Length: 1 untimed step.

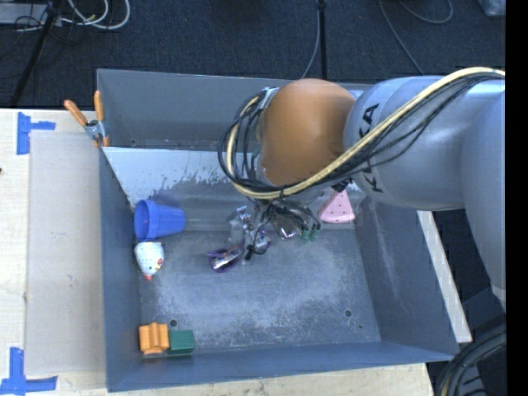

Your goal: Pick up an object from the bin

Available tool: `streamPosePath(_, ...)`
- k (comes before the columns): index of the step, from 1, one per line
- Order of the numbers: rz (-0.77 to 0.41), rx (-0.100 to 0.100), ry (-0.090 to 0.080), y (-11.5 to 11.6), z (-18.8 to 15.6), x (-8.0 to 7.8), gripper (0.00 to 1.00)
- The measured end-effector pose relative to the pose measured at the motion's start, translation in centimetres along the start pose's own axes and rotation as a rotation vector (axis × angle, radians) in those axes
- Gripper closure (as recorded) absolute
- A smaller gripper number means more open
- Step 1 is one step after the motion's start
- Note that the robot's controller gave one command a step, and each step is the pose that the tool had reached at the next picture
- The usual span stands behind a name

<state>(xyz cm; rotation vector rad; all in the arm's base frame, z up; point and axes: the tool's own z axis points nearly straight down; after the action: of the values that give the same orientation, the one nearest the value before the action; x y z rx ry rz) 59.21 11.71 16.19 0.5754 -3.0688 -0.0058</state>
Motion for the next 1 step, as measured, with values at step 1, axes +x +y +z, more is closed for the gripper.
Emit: streamPosePath(1,0.024,0.007,-0.036,-1.57,0.86,-1.24,1.00)
